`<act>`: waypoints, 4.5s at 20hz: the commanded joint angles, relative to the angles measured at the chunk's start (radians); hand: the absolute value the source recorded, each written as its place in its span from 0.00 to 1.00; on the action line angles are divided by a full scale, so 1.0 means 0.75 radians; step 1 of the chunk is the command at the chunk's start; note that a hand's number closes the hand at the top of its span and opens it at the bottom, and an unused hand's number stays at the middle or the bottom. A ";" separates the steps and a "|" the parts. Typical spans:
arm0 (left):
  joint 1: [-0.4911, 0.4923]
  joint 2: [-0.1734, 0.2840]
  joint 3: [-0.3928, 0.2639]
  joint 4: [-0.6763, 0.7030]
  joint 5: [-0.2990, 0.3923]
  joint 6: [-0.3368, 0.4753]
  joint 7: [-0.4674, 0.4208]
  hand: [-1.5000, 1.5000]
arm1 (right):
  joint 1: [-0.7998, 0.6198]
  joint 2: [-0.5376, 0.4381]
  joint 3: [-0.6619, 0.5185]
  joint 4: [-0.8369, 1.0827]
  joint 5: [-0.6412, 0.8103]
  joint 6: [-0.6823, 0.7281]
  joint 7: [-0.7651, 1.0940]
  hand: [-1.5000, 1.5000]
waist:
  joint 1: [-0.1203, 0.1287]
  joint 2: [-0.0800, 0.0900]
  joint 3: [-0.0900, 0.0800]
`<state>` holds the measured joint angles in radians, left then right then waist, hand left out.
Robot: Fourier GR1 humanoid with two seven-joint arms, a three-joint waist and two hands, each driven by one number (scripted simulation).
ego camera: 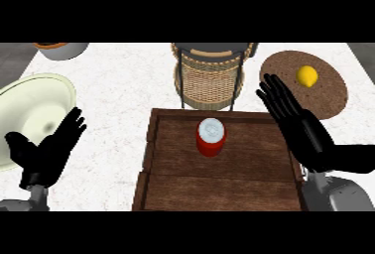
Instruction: Pick the can from the tray and place it in the tiered basket
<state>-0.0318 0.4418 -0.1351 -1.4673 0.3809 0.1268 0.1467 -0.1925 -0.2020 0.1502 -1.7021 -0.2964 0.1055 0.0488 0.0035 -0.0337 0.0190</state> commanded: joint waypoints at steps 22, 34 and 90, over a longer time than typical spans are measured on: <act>0.118 0.133 0.036 0.102 -0.108 -0.029 -0.057 0.50 | 0.499 0.092 0.295 0.341 0.310 -1.299 -0.115 0.00 | 0.050 0.066 -0.047; 0.101 0.102 0.032 0.142 -0.119 -0.031 -0.087 0.50 | 0.208 -0.131 0.460 0.068 0.499 -1.137 0.722 0.00 | 0.041 0.052 -0.044; 0.125 -0.039 0.179 0.097 -0.268 -0.110 -0.014 0.50 | -0.214 0.269 0.386 0.307 0.883 -0.927 1.496 0.00 | 0.010 0.046 -0.025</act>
<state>0.0474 0.4393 0.0148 -1.3704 0.2008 0.0282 0.0956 -0.2719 -0.0021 0.4612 -1.5667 0.4180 -0.5478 1.0914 0.0057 -0.0043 0.0033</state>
